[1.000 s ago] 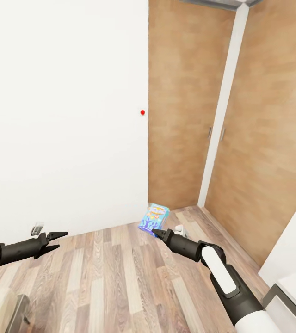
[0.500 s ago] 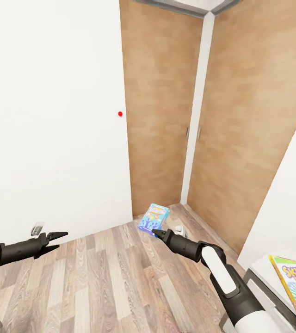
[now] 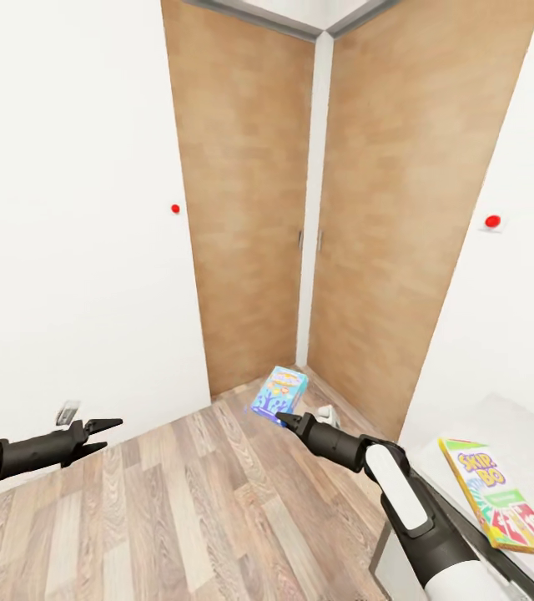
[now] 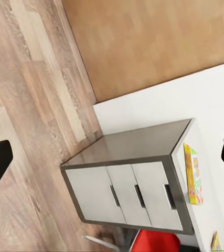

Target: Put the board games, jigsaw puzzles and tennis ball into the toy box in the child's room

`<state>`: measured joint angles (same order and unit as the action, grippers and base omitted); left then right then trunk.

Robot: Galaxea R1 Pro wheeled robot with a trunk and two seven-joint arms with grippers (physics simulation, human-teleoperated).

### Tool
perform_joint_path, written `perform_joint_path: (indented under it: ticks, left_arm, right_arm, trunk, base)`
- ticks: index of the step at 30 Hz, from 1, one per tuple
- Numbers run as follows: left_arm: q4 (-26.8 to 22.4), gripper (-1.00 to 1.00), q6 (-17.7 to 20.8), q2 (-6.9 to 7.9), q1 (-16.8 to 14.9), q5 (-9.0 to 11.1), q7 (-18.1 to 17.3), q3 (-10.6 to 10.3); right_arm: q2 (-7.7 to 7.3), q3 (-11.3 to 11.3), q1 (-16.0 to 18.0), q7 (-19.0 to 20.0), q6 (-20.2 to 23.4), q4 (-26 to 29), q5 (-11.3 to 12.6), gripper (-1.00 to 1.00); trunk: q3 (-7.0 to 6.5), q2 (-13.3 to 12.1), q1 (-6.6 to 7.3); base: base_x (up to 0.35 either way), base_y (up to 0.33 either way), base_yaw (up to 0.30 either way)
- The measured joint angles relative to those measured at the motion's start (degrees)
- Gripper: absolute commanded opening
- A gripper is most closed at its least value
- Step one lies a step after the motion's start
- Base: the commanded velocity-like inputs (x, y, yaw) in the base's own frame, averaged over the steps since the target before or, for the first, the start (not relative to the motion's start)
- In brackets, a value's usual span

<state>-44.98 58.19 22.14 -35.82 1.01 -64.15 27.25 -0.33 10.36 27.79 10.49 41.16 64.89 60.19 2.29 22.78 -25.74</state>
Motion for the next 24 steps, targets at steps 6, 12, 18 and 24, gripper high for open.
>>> perform_joint_path:
  ticks: [6, 12, 18, 24]
  left_arm:
    - [0.00, 1.00, 0.00, 0.00, 0.00, -0.02, 0.02, 0.00]
    - [0.00, 1.00, 0.00, 0.00, 0.00, 0.02, 0.00, 0.00]
    - [-0.02, 1.00, 0.00, 0.01, 0.02, 0.02, -0.08, 0.01]
    - [-0.01, 1.00, 0.00, 0.01, 0.02, 0.03, -0.15, 0.00]
  right_arm:
    - [0.00, -0.46, 0.00, 0.10, 0.02, -0.09, 0.00, -1.00]
    - [0.00, -0.48, 0.00, 0.10, 0.00, 0.00, 0.06, -1.00]
    - [0.01, -0.47, 0.02, 0.11, -0.01, 0.51, 0.34, -1.00]
    - [0.00, -0.55, 0.01, 0.34, 0.03, 0.47, 0.49, -1.00]
  trunk:
    - [-0.18, 0.00, 0.00]
    - [-0.35, 0.00, 0.00]
    - [-0.48, 0.00, 0.00]
    - [-0.37, 0.00, 0.00]
  base:
    - [0.000, 0.000, -0.281]
    - [0.000, 0.000, -0.280]
    - [0.000, 0.000, -0.114]
    - [0.000, 0.000, -0.050]
